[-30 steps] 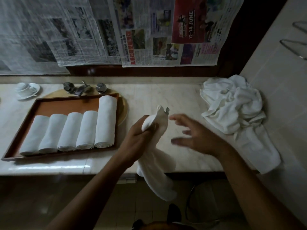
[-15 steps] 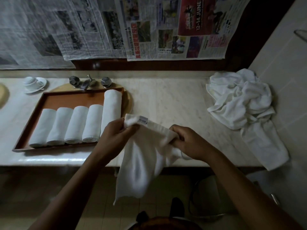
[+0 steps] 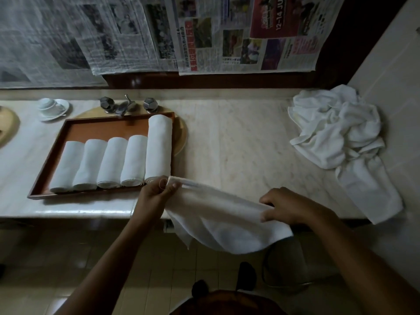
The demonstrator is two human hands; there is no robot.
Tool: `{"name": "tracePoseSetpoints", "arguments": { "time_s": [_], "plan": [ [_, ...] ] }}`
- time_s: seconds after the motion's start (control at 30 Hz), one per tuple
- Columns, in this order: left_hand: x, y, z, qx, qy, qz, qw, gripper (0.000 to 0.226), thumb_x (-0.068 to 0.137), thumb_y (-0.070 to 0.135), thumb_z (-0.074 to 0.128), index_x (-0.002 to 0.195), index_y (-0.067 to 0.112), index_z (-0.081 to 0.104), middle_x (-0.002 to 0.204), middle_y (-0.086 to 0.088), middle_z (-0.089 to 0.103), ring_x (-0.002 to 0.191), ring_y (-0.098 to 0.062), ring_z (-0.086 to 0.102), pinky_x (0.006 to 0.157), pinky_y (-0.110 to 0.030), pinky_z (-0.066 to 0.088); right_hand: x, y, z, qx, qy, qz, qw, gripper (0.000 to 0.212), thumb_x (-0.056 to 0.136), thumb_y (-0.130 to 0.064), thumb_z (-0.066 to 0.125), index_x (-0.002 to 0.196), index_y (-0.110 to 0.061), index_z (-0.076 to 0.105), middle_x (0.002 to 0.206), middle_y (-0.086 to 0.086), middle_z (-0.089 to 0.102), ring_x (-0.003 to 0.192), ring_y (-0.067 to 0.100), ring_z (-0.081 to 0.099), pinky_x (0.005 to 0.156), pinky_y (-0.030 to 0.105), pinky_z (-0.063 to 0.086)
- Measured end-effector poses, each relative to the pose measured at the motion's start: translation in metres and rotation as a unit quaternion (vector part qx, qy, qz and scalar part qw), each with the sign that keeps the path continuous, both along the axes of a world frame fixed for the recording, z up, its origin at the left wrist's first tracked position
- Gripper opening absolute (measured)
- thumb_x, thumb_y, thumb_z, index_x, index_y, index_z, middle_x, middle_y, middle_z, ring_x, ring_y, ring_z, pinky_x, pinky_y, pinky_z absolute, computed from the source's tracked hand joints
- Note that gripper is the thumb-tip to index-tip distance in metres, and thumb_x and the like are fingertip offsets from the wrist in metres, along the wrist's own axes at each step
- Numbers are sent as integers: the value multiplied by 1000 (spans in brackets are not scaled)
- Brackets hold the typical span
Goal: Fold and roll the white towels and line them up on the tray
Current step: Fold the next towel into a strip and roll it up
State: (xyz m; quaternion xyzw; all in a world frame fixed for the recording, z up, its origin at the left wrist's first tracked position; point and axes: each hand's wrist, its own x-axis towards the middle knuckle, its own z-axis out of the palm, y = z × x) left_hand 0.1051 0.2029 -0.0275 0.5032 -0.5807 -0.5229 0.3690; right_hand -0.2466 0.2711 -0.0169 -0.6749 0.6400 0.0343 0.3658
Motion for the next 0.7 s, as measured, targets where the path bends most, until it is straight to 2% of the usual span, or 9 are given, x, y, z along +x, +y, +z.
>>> {"name": "tracePoseSetpoints", "arguments": {
  "time_s": [0.07, 0.13, 0.27, 0.33, 0.4, 0.5, 0.6, 0.7],
  "plan": [
    [8, 2, -17, 49, -6, 2, 999, 29, 98, 30, 69, 87, 3, 74, 78, -14, 68, 75, -26, 65, 69, -44, 52, -19, 4, -15, 6, 30, -11, 999, 42, 82, -35, 79, 59, -23, 45, 58, -6, 45, 52, 7, 46, 56, 30, 34],
    [13, 7, -32, 83, -46, -31, 995, 24, 98, 29, 68, 88, 9, 77, 80, -12, 73, 75, -29, 71, 64, -45, 60, -35, 9, -26, 23, 47, -34, 998, 38, 83, -30, 76, 59, -24, 47, 61, -4, 49, 55, 10, 49, 57, 31, 34],
    [14, 11, -60, 38, -228, -93, 969, 28, 97, 33, 70, 75, 16, 71, 67, -3, 70, 61, -12, 69, 56, -27, 53, -50, 17, -49, 43, 76, -65, 994, 30, 87, -23, 76, 66, -32, 57, 73, -8, 61, 69, 8, 58, 57, 23, 38],
    [9, 7, -72, 15, -296, -96, 950, 27, 95, 36, 73, 73, 21, 71, 64, 1, 69, 58, -7, 66, 54, -24, 50, -53, 17, -61, 27, 80, -94, 992, 29, 87, -22, 78, 71, -39, 60, 80, -9, 65, 75, 7, 61, 58, 21, 40],
    [-1, -1, -79, 6, -330, -89, 940, 25, 93, 39, 75, 73, 23, 71, 64, 6, 67, 57, -5, 64, 54, -26, 49, -56, 12, -66, -6, 80, -151, 985, 25, 87, -21, 79, 75, -36, 65, 86, -4, 70, 81, 13, 65, 62, 23, 43],
    [-17, -22, -78, -17, -341, -70, 937, 29, 90, 39, 77, 67, 24, 68, 63, 8, 67, 59, -5, 63, 52, -27, 43, -66, -5, -61, -77, 80, -233, 966, 18, 88, -20, 78, 78, -32, 70, 88, 1, 71, 87, 22, 67, 71, 28, 47],
    [-32, -54, -64, -39, -320, -62, 945, 22, 92, 36, 75, 75, 23, 71, 67, 8, 70, 61, -4, 65, 55, -28, 50, -79, -29, -50, -136, 67, -277, 949, 12, 85, -17, 80, 79, -27, 74, 85, 1, 72, 84, 23, 67, 72, 31, 49],
    [-51, -90, -47, -47, -307, -47, 949, 17, 93, 33, 75, 81, 23, 71, 69, 10, 67, 62, -1, 62, 55, -13, 43, -92, -62, -41, -191, 47, -296, 935, 6, 85, -14, 80, 85, -20, 77, 80, 1, 69, 81, 20, 65, 70, 28, 42]
  ]
}}
